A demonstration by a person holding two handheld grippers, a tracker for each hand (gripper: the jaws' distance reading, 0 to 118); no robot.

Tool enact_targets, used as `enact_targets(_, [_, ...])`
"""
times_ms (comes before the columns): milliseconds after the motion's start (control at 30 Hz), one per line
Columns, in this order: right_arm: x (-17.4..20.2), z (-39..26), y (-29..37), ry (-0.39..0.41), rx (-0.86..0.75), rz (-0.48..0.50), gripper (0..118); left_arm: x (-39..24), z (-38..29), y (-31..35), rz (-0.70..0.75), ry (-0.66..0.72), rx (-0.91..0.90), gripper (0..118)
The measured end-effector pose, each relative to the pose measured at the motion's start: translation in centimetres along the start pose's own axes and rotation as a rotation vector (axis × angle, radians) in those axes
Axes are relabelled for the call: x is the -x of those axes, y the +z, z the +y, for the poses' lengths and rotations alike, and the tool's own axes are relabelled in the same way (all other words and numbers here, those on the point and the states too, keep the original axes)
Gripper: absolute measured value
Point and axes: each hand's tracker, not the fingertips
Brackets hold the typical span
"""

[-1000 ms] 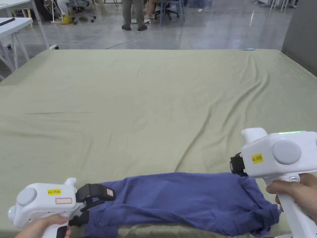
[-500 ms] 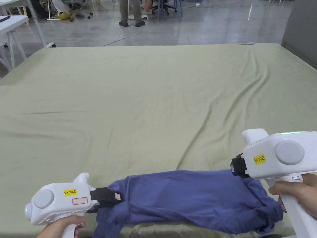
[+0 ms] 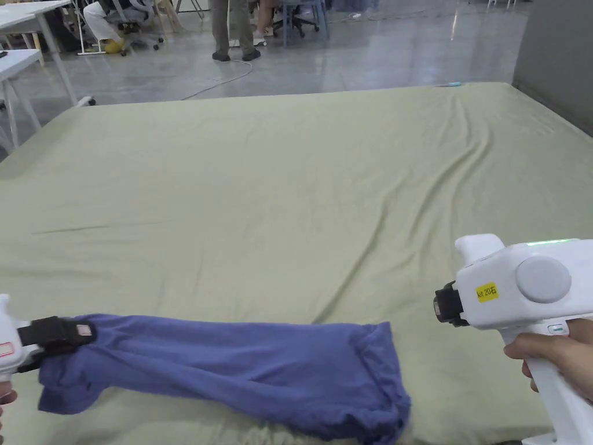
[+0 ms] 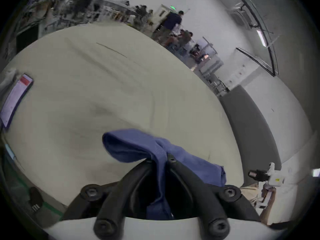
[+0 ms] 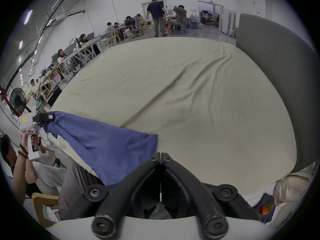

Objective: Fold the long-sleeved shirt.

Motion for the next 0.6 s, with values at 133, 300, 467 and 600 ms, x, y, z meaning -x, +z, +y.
enact_targets(133, [0.0, 0.1, 0.2, 0.004, -0.003, 0.000, 0, -3.1, -0.4, 1.0, -0.205, 0.033, -0.010, 0])
enact_targets(300, [0.1, 0.2, 0.2, 0.004, -0.012, -0.005, 0, -14.2, -2.4, -2.0, -0.284, -0.070, 0.123, 0])
enact_targets(467, [0.9, 0.2, 0.1, 0.080, -0.013, -0.126, 0, -23.7, -7.2, -8.6, -0.280, -0.174, 0.270, 0])
enact_targets(600, [0.5, -0.1, 0.4, 0.070, -0.011, -0.120, 0, -26.1, -10.9, -15.9, -0.218, -0.253, 0.405, 0])
